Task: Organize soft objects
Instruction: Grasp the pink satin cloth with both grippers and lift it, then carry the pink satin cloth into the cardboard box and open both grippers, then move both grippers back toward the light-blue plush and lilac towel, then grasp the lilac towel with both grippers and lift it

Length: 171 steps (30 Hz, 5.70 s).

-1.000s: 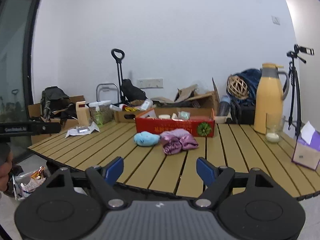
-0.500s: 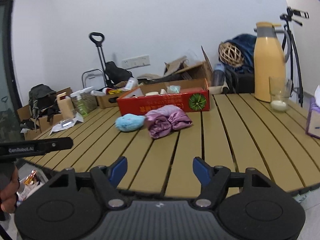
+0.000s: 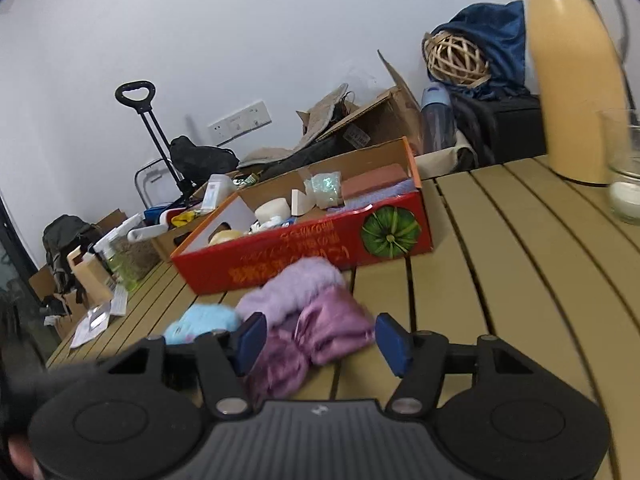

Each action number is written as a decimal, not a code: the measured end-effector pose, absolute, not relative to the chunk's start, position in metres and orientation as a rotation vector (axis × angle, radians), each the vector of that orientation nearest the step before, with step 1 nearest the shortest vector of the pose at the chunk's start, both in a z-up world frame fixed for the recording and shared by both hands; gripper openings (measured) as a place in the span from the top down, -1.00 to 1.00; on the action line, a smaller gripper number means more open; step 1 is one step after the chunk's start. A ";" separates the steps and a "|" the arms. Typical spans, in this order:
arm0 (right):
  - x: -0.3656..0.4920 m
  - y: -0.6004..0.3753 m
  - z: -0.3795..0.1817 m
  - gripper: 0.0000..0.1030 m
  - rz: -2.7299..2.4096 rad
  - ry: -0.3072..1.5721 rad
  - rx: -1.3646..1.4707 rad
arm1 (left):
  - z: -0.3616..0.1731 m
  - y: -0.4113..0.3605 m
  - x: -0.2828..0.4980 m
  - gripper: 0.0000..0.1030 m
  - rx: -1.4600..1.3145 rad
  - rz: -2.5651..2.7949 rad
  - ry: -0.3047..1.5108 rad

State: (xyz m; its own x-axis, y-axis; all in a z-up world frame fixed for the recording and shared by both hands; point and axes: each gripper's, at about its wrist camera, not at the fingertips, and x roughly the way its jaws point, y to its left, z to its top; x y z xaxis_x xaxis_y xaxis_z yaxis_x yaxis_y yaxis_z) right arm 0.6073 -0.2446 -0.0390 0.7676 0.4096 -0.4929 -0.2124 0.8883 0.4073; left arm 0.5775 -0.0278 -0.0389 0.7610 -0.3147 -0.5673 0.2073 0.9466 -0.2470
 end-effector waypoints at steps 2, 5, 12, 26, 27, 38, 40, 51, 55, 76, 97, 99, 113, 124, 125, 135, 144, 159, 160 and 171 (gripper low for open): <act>0.625 -0.241 -0.048 -0.18 0.337 0.623 0.344 | -0.046 -0.026 0.577 0.05 -0.167 -0.293 0.639; 0.641 -0.239 -0.060 -0.12 0.343 0.658 0.368 | -0.050 -0.022 0.577 -0.03 -0.188 -0.321 0.636; 0.643 -0.236 -0.074 0.51 0.364 0.671 0.371 | -0.055 -0.022 0.580 0.67 -0.244 -0.431 0.633; 0.508 -0.246 -0.033 0.67 0.352 0.539 0.435 | -0.021 -0.022 0.469 0.81 -0.252 -0.501 0.576; 0.490 -0.247 -0.027 0.69 0.357 0.525 0.438 | -0.015 -0.021 0.454 0.81 -0.255 -0.507 0.567; 0.392 -0.258 0.002 0.70 0.392 0.414 0.462 | 0.025 -0.027 0.359 0.87 -0.220 -0.502 0.415; 0.388 -0.258 0.003 0.70 0.398 0.405 0.463 | 0.027 -0.028 0.354 0.87 -0.212 -0.505 0.400; 0.468 -0.251 0.025 0.71 0.442 0.379 0.469 | 0.047 -0.020 0.418 0.88 -0.215 -0.509 0.338; 0.544 -0.248 0.040 0.71 0.464 0.397 0.482 | 0.066 -0.016 0.483 0.88 -0.205 -0.506 0.321; 0.838 -0.193 -0.045 0.38 0.391 0.707 0.395 | -0.004 0.005 0.753 0.04 -0.262 -0.347 0.631; 0.557 -0.264 0.088 -0.22 0.464 0.438 0.181 | 0.094 0.054 0.478 -0.37 -0.036 -0.206 0.323; 0.522 -0.265 0.082 -0.31 0.495 0.454 0.189 | 0.088 0.054 0.436 -0.43 -0.038 -0.172 0.285; 0.361 -0.263 0.031 -0.46 0.450 0.487 0.146 | 0.048 0.054 0.311 -0.51 -0.139 -0.146 0.392; 0.392 -0.263 0.008 -0.44 0.395 0.521 0.172 | 0.015 0.026 0.364 -0.27 -0.198 -0.279 0.502; 0.402 -0.263 0.005 -0.44 0.388 0.527 0.174 | 0.008 0.021 0.381 -0.24 -0.208 -0.297 0.525; 0.558 -0.255 -0.015 -0.41 0.379 0.584 0.181 | -0.034 -0.003 0.568 -0.01 -0.361 -0.275 0.675; 0.717 -0.230 -0.057 0.06 0.473 0.716 0.303 | -0.058 0.011 0.636 0.30 -0.549 -0.264 0.713; 0.639 -0.246 -0.057 0.71 0.394 0.639 0.404 | -0.039 0.001 0.602 0.73 -0.473 -0.400 0.592; 0.633 -0.249 -0.053 0.71 0.394 0.626 0.421 | -0.037 -0.002 0.596 0.73 -0.453 -0.400 0.586; 0.508 -0.253 -0.017 0.72 0.429 0.553 0.464 | -0.007 0.002 0.467 0.73 -0.427 -0.432 0.497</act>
State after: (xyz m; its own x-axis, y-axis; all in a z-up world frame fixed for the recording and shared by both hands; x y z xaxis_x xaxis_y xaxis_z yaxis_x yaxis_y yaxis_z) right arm 0.5084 -0.2531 -0.0169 0.7691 0.5015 -0.3962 -0.2597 0.8117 0.5232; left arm 0.4665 0.0017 -0.0067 0.7941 -0.4894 -0.3605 0.2879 0.8251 -0.4860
